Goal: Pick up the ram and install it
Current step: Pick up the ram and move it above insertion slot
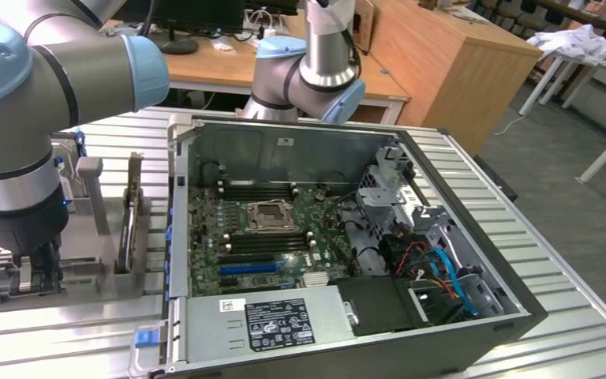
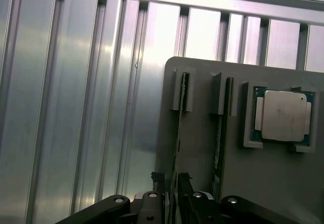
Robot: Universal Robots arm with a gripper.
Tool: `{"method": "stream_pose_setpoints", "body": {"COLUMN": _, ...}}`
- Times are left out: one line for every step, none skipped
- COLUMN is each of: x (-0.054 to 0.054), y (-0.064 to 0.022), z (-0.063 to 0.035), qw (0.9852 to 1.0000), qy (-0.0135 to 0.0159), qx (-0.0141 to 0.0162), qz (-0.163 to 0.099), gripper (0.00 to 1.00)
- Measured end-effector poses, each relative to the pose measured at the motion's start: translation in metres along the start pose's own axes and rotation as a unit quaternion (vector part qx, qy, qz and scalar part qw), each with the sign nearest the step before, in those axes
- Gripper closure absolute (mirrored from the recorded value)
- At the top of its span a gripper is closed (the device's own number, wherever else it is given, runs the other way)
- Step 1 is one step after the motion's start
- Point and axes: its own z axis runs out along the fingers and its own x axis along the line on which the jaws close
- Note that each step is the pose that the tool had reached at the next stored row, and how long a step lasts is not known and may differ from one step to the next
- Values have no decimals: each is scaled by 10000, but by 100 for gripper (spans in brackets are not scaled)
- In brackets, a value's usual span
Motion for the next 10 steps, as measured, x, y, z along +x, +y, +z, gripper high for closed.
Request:
{"method": "stream_pose_setpoints", "body": {"x": 0, "y": 0, "z": 0, "qw": 10000, "qy": 0, "qx": 0, "qz": 0, "gripper": 75}}
{"method": "stream_pose_setpoints", "body": {"x": 0, "y": -1, "z": -2, "qw": 10000, "qy": 0, "qx": 0, "qz": 0, "gripper": 75}}
{"method": "stream_pose_setpoints", "body": {"x": 0, "y": -1, "z": -6, "qw": 10000, "qy": 0, "qx": 0, "qz": 0, "gripper": 75}}
{"method": "stream_pose_setpoints", "body": {"x": -1, "y": -1, "z": -10, "qw": 10000, "qy": 0, "qx": 0, "qz": 0, "gripper": 75}}
{"method": "stream_pose_setpoints", "body": {"x": -1, "y": -1, "z": -15, "qw": 10000, "qy": 0, "qx": 0, "qz": 0, "gripper": 75}}
{"method": "stream_pose_setpoints", "body": {"x": -1, "y": 0, "z": -22, "qw": 10000, "qy": 0, "qx": 0, "qz": 0, "gripper": 75}}
{"method": "stream_pose_setpoints", "body": {"x": -1, "y": 0, "z": -23, "qw": 10000, "qy": 0, "qx": 1, "qz": 0, "gripper": 75}}
{"method": "stream_pose_setpoints", "body": {"x": -1, "y": 0, "z": -23, "qw": 10000, "qy": 0, "qx": 1, "qz": -1, "gripper": 75}}
{"method": "stream_pose_setpoints", "body": {"x": -1, "y": 0, "z": -23, "qw": 10000, "qy": -1, "qx": 1, "qz": 0, "gripper": 75}}
{"method": "stream_pose_setpoints", "body": {"x": -1, "y": 0, "z": -23, "qw": 10000, "qy": -1, "qx": 1, "qz": 0, "gripper": 75}}
